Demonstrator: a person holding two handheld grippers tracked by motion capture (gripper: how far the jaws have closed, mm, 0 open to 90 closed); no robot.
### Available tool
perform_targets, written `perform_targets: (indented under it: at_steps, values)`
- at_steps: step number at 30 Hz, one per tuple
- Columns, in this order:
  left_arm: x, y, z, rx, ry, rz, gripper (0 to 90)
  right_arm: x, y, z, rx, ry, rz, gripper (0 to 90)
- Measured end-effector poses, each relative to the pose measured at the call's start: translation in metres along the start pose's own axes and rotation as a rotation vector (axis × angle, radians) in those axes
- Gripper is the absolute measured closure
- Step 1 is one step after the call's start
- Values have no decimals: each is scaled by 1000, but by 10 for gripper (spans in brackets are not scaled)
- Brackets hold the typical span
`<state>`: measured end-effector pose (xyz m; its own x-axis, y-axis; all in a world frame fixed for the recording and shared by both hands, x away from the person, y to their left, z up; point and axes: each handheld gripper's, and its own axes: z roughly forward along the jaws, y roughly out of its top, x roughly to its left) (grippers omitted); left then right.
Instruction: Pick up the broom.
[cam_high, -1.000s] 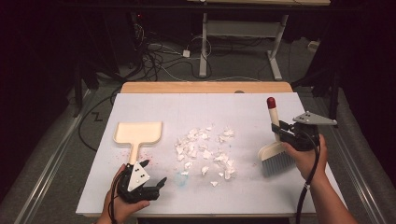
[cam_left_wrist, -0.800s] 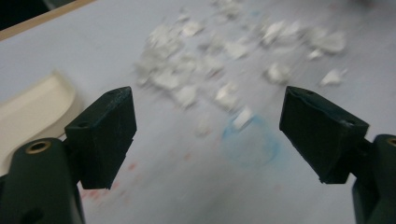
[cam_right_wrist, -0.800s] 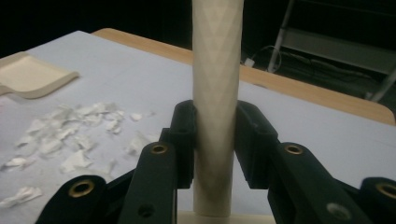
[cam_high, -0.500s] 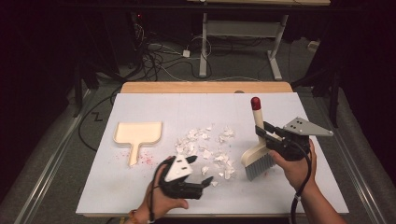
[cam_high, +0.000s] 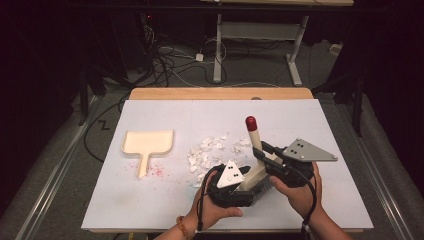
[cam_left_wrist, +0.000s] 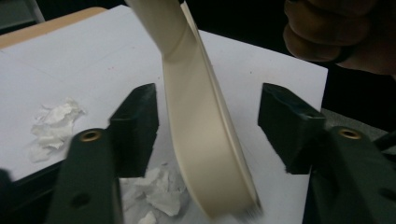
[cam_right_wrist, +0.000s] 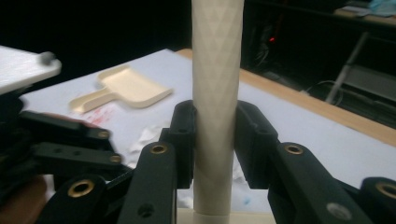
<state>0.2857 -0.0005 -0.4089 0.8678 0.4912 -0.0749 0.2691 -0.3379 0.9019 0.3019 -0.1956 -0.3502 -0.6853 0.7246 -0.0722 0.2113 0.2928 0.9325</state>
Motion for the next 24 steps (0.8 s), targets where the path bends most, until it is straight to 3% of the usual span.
perform_targets:
  at_steps: [4, 8, 12, 15, 16, 17, 21, 23, 24]
  values:
    - [6, -5, -3, -49, -42, -17, 540, 16, 5, -4, -21, 20, -26, 707]
    - [11, -8, -9, -59, -28, -23, 602, 22, 7, -11, -60, 6, -46, 706]
    - [17, -9, -16, -41, -24, -4, 642, 21, 7, -16, -67, 28, -44, 701]
    - [18, -8, -21, -29, -34, 32, 648, 19, 7, -19, -68, 63, -57, 695]
    - [17, -7, -27, -1, -32, 84, 649, 17, 6, -22, -79, 112, -76, 672]
    - [17, -6, -30, 9, -40, 102, 649, 16, 5, -23, -76, 128, -91, 647]
    - [20, -5, -40, 38, -79, 132, 650, 9, 2, -29, -65, 213, -151, 569]
    - [23, -4, -45, 42, -99, 136, 650, 6, 1, -31, -32, 235, -198, 499]
    - [23, -4, -45, 42, -99, 136, 650, 4, 0, -31, -14, 268, -226, 484]
